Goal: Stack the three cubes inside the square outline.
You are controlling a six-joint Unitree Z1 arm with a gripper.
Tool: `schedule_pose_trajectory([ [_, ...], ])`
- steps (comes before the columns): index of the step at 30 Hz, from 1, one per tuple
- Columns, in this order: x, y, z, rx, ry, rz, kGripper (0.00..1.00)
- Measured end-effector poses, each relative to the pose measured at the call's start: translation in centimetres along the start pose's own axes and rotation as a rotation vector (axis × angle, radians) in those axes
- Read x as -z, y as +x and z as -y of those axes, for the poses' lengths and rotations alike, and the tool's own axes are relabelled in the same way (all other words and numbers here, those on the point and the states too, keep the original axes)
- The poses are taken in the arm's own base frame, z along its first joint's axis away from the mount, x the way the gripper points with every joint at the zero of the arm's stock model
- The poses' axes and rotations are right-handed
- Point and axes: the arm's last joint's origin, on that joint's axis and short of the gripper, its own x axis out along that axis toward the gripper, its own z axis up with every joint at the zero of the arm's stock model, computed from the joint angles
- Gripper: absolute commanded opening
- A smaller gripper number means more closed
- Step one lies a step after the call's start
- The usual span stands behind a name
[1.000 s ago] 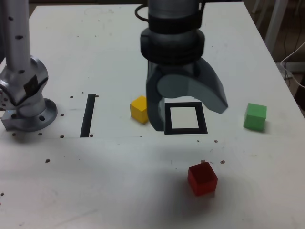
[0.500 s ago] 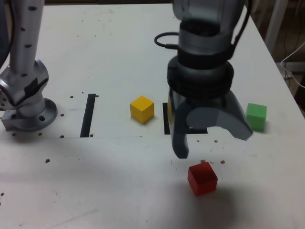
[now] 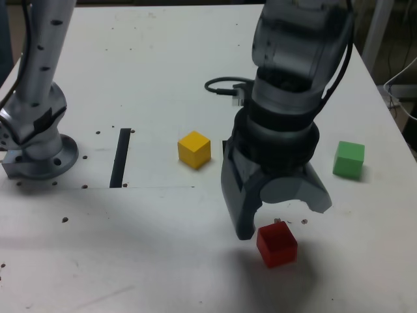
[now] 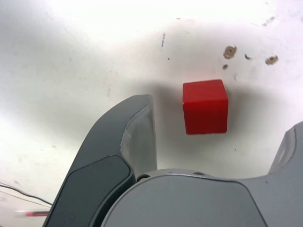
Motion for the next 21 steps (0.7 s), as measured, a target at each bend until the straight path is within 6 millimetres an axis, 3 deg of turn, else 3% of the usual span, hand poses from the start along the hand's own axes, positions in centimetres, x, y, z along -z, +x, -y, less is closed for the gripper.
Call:
schedule_pose_trajectory([
  [13, -0.7, 3.0, 0.0, 0.007, -0.068, -0.027, 0.92],
  [21, -1.3, 4.4, 0.4, 0.008, -0.076, -0.027, 0.83],
])
